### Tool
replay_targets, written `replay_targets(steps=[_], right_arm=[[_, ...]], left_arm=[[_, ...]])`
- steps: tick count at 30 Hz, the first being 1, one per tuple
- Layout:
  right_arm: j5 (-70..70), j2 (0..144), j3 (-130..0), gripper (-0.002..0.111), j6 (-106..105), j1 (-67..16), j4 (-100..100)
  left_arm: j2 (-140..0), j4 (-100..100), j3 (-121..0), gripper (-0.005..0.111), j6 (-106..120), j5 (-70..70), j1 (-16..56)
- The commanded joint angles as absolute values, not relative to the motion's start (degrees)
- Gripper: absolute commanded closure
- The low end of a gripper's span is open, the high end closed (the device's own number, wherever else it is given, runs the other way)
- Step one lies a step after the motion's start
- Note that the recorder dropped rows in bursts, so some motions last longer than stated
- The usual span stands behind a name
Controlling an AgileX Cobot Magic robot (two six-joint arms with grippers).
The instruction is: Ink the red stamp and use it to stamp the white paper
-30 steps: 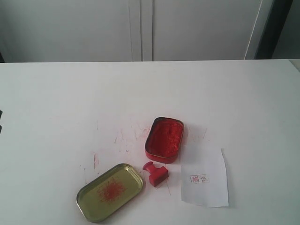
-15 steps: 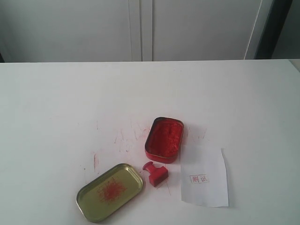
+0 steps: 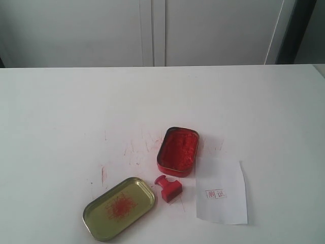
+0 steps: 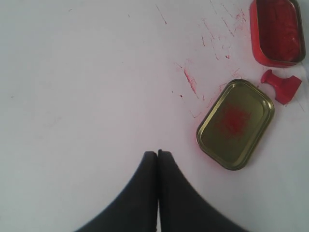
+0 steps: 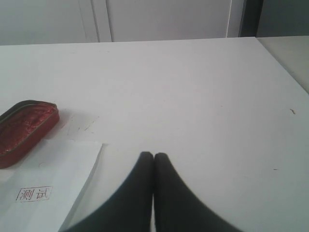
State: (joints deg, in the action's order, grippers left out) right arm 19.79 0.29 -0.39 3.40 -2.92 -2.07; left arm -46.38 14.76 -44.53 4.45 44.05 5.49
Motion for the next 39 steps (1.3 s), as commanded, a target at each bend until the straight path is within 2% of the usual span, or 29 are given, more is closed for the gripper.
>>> replay_targets(steps=[1, 12, 20, 39], right_arm=[[19.68, 0.00, 0.00, 0.108, 3.44, -2.92, -1.67], [19.68, 0.00, 0.00, 0.108, 3.44, -2.92, -1.67], [19.68, 0.00, 0.00, 0.108, 3.44, -2.92, -1.67], [19.68, 0.00, 0.00, 0.108, 3.44, -2.92, -1.67]], left_arm=[[-45.94, 14.95, -44.39, 0.107, 4.66, 44.37, 5.36], [-41.78, 11.86, -42.69, 0.107, 4.67, 43.82, 4.72], [-35.64, 10.94, -36.97, 0.107, 4.81, 42.88, 0.15], [-16.95, 8.88, -20.04, 0.107, 4.91, 30.88, 0.09]])
